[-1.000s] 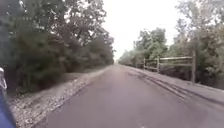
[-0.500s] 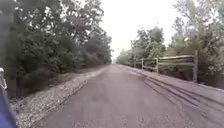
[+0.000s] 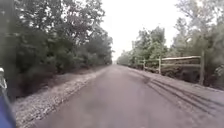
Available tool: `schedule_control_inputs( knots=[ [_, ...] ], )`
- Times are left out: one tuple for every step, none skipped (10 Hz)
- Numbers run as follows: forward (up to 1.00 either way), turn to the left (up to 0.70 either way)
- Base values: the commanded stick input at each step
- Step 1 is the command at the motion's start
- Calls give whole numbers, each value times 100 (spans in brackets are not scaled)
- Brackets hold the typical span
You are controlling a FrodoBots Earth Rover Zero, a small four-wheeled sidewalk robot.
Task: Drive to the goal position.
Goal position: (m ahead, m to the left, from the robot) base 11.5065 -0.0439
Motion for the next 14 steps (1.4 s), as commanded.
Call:
schedule_control_inputs(
  knots=[
    [70,0],
    [70,0],
    [70,0],
    [70,0],
    [70,-7],
    [70,-29],
    [70,-23],
    [70,-10],
    [70,0],
    [70,0],
    [70,0],
    [70,0],
    [70,0],
    [70,0]
  ],
)
